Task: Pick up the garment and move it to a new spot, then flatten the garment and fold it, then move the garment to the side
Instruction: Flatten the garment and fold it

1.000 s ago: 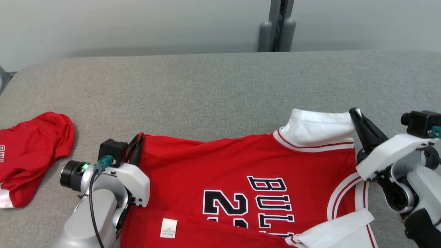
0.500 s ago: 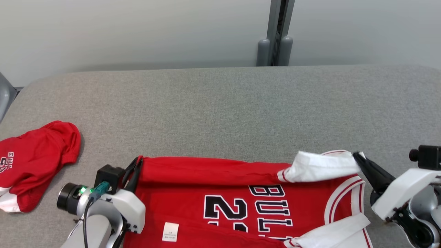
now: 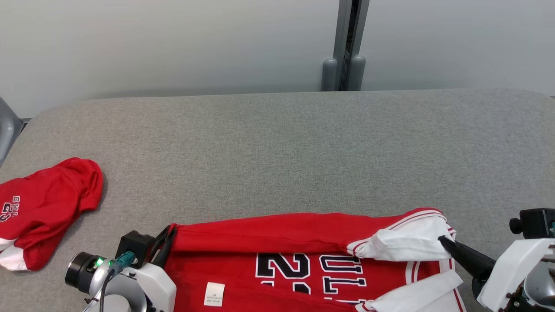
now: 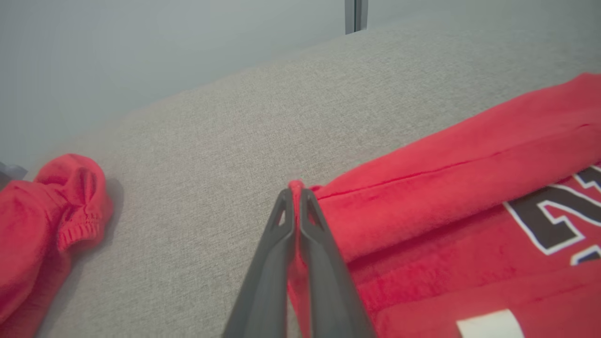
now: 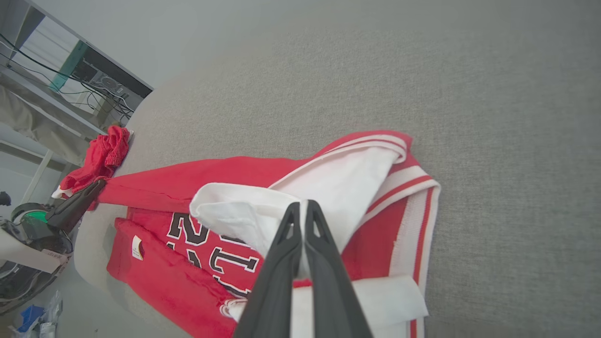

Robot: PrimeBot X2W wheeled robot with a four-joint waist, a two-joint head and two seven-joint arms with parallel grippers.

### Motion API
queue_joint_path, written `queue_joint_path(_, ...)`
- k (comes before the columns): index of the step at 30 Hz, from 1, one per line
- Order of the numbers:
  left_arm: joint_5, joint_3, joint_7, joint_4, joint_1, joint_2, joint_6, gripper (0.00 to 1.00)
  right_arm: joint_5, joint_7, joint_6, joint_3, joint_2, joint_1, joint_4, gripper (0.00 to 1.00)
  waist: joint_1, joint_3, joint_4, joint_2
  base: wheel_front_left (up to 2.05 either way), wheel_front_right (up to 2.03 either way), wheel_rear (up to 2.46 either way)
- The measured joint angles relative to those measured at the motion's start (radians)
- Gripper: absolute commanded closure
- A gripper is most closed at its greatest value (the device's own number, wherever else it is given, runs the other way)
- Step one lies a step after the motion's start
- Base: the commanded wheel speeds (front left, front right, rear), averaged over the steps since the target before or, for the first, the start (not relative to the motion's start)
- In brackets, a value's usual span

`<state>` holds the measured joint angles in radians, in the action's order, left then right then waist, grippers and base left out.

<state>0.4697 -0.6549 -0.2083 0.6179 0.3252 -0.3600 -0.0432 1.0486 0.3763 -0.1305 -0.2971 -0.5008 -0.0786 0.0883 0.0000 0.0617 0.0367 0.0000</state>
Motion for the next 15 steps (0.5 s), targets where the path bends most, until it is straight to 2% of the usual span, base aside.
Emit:
queue_joint_path(7, 0.001, -0.022, 0.049, -0.036, -0.016, -0.025, 0.013, 1.0, -0.02, 0.175, 0.0, 0.073, 0.034, 0.074, -0.055, 1.0, 0.0, 0.005, 0.004, 0.0, 0.0, 0.0, 0.0)
queue_joint_path(15, 0.008, -0.027, 0.076, -0.065, -0.03, -0.046, 0.012, 1.0, -0.069, 0.297, 0.0, 0.165, 0.101, 0.112, -0.121, 1.0, 0.0, 0.005, 0.007, 0.0, 0.0, 0.0, 0.0)
